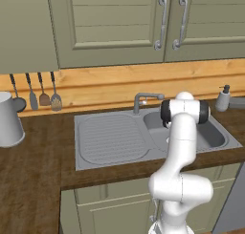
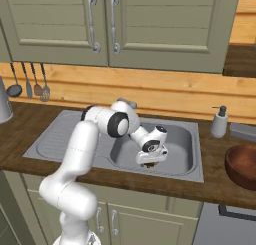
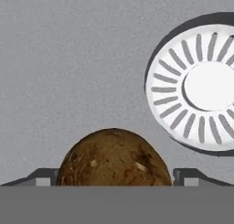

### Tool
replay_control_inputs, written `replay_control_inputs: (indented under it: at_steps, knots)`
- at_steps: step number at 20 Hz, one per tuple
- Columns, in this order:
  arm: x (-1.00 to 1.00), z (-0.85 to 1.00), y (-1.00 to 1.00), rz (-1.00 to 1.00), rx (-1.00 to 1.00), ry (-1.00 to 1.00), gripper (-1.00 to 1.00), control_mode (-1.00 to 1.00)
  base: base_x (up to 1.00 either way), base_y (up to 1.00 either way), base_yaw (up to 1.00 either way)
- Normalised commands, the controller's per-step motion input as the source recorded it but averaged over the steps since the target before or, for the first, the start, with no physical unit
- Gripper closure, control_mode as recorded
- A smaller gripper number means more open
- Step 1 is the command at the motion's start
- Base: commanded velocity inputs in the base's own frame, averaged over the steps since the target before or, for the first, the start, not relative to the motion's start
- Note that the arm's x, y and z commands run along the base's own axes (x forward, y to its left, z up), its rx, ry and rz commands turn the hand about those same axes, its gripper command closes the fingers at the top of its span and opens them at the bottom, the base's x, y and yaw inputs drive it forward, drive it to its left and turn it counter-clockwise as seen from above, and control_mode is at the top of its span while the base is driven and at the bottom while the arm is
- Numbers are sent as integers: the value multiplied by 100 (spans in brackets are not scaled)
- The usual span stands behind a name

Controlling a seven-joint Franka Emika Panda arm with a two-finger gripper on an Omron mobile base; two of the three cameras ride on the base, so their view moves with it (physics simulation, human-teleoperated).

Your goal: Pick the mushroom from the sink and place it in the bowl. Then pick the bowl and place it in the microwave. Then close the microwave door and press the start button.

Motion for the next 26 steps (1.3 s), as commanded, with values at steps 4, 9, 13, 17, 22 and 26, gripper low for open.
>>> replay_control_inputs:
  at_steps: [4, 9, 13, 17, 22, 26]
  knots:
    - [-8, -20, 16, 2, -2, 0, 100, -100, 0, 0, 0]
    - [-32, 36, 0, 0, 0, -15, 100, -100, 0, 0, 0]
    - [-41, 100, -7, 0, 0, -24, 100, -100, 0, 0, 0]
    - [-35, 100, -22, -5, 0, -17, 100, -100, 0, 0, 0]
    - [-35, 100, -29, -9, 0, -14, 100, -100, 0, 0, 0]
    - [-42, 96, -25, -15, -7, -14, 100, -100, 0, 0, 0]
